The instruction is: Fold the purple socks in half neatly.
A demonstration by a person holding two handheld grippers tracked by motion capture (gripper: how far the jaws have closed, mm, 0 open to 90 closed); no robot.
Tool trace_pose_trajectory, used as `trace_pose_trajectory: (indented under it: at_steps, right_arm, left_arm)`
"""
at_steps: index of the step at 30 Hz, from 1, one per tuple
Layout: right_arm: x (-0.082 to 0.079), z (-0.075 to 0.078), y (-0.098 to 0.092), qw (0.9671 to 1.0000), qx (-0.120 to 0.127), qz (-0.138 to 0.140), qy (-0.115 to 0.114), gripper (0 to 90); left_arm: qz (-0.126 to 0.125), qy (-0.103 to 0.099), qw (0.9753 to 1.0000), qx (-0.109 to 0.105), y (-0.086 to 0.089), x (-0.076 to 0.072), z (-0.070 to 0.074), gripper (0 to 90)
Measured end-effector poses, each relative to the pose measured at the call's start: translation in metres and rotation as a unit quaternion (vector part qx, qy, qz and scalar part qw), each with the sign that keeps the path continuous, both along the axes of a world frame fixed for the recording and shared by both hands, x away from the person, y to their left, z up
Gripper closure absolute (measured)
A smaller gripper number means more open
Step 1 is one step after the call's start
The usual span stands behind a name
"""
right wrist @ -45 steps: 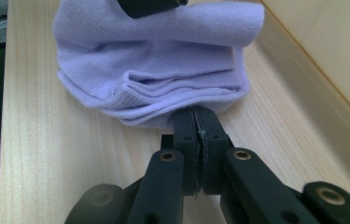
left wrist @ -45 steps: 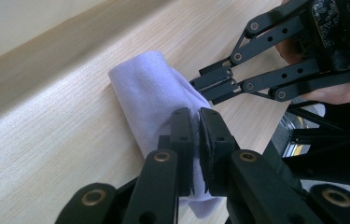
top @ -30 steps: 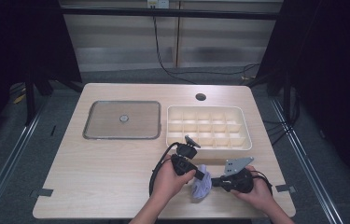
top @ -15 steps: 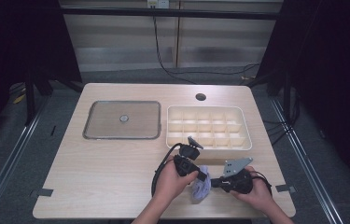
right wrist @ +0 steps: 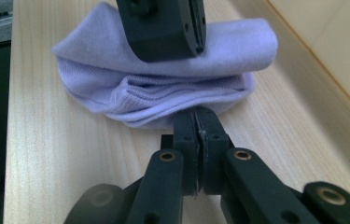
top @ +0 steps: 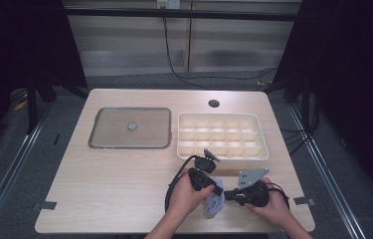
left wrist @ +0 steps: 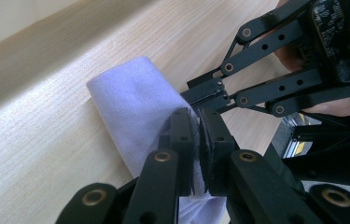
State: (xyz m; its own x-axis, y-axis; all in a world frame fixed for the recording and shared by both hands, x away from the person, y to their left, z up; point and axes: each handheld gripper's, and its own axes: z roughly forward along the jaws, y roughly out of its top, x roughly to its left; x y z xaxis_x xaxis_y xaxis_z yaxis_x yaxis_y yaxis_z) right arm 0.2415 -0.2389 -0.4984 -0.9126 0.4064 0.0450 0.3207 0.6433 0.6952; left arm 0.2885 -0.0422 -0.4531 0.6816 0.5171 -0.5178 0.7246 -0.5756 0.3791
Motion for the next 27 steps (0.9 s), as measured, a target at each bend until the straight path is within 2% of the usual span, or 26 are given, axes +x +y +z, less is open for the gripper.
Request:
trace_pose_trajectory:
  at_steps: [5,9,19,27]
  right_arm:
    - [-0.0004,0.0001,0.0003,1.0,0.0,0.001,0.002,87.8]
    - [-0.0005,0.0003,-0.0002,1.0,0.0,-0.001,0.004,87.9]
    - [0.0,-0.0001,-0.0024,0.9999,0.004,-0.004,0.01,87.6]
    - [0.0004,-0.0005,-0.0034,0.9999,0.007,-0.003,0.01,87.8]
  left_arm:
    - [-0.001,0.003,1.0,0.005,-0.0023,-0.0008,-0.0037,84.9]
    - [0.007,0.005,1.0,0.003,-0.0039,-0.0011,-0.0054,84.9]
    - [-0.002,-0.004,1.0,0.006,-0.0065,-0.003,-0.006,84.7]
    - [0.003,-0.007,1.0,0.005,-0.009,-0.0041,-0.0071,84.4]
